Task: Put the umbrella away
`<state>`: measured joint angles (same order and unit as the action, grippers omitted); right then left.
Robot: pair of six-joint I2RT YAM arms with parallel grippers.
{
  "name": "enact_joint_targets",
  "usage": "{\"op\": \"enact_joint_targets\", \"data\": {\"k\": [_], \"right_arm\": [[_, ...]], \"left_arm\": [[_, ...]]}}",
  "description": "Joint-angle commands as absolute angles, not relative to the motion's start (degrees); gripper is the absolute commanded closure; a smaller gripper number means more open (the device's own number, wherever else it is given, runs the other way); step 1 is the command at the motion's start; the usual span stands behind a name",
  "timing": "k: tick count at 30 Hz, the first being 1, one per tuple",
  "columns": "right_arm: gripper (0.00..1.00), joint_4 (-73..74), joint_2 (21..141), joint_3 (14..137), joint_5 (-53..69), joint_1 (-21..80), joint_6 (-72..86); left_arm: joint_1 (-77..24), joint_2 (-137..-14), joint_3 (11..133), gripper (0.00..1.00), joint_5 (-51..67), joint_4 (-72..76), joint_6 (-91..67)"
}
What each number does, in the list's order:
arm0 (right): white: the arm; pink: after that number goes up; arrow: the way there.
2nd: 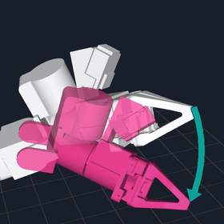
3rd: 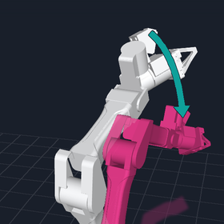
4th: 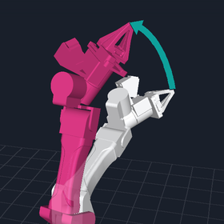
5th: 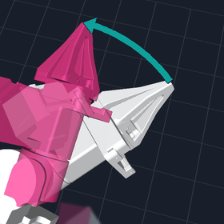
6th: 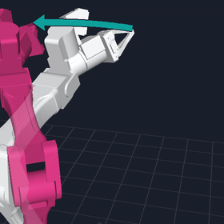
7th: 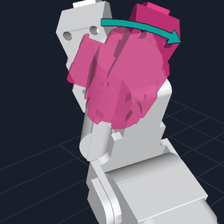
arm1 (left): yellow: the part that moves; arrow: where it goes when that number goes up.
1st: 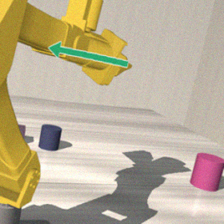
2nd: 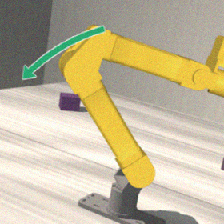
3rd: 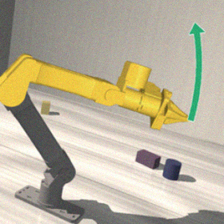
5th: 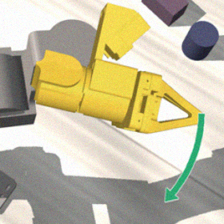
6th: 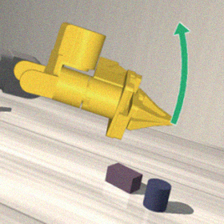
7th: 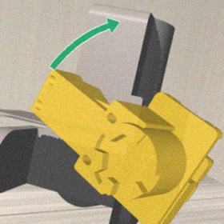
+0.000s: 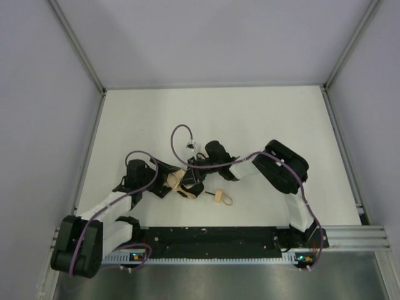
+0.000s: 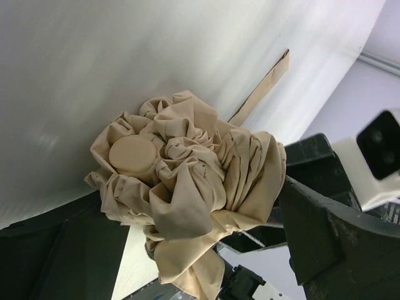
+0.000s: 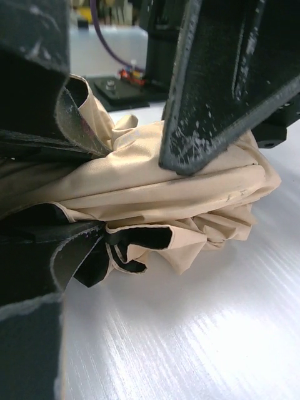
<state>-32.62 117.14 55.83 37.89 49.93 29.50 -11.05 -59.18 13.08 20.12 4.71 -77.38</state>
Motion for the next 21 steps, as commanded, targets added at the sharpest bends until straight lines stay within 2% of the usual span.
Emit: {"op": "enact_joint_targets", "data": {"k": [1,6,10,12,14,17,18,19,20,21], "right_arm": [[1.00,-26.70,123.57,55.11,51.94,49.48,41.29],[1.00,-29.97,126.21,57.30,53.35,49.13,42.89],[1.00,-23.85,125.42,59.84,52.12,49.04,37.46],[1.00,-19.97,124.46,60.73,50.89,49.04,33.32],[1.00,-18.47,123.58,61.34,50.10,49.04,31.12],[1.00,-9.80,122.09,64.23,46.07,49.04,25.68],[0.91,-5.58,121.47,65.90,43.62,48.96,23.92],[0.82,-2.06,120.59,67.57,41.68,49.04,21.91],[0.74,1.98,119.63,68.89,39.14,49.04,20.58],[0.62,4.28,118.40,69.95,36.59,49.04,19.35]], "left_arm": [[-11.86,-63.45,11.87,0.01,16.62,2.55,-75.31],[-13.18,-68.63,14.49,0.02,15.12,1.60,-75.15],[-14.15,-73.29,16.79,0.15,13.19,-4.39,-76.11],[-14.24,-74.18,16.52,0.32,12.13,-4.92,-76.99],[-14.33,-75.05,16.70,0.43,11.52,-5.10,-77.96],[-14.59,-76.90,19.15,0.69,8.80,-8.43,-76.38],[-14.68,-77.17,19.60,0.74,8.79,-8.79,-76.20],[-14.76,-77.78,20.38,0.85,8.96,-9.83,-75.85],[-14.94,-77.87,20.83,0.92,8.79,-10.89,-75.68],[-15.29,-77.87,21.00,0.96,8.53,-11.33,-75.76]]}}
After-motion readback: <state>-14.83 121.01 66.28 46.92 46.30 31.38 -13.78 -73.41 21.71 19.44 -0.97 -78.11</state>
